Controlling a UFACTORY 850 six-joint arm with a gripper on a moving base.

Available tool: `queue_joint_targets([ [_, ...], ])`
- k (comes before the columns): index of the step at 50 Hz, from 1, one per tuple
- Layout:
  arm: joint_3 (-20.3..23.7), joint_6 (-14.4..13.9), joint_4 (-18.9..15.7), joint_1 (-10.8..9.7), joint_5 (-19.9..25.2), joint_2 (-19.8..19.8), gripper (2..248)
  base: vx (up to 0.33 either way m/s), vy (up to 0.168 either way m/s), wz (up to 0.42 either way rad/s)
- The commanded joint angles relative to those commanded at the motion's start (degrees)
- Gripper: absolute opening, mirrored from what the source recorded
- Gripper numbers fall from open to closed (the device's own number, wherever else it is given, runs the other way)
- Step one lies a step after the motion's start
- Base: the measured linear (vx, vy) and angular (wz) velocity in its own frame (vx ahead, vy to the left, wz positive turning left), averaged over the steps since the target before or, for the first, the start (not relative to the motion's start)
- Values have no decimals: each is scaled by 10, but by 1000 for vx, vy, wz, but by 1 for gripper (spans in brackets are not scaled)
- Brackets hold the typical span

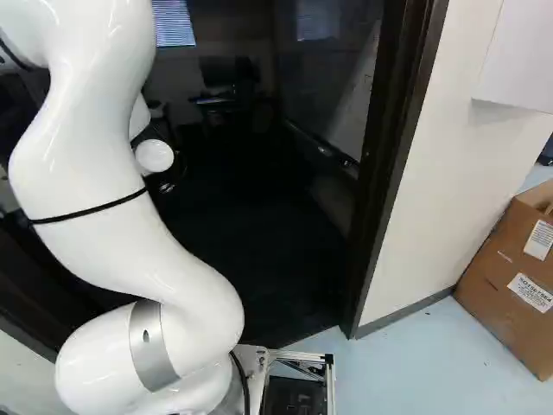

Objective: Open the door and move inside

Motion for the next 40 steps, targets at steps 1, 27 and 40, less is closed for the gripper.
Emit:
queue_joint_targets([
  [1,2,0,2,-2,0,2,247,0,0,0],
  [27,48,0,52,-40,0,43,247,0,0,0],
  [40,69,0,77,-60,0,63,247,0,0,0],
])
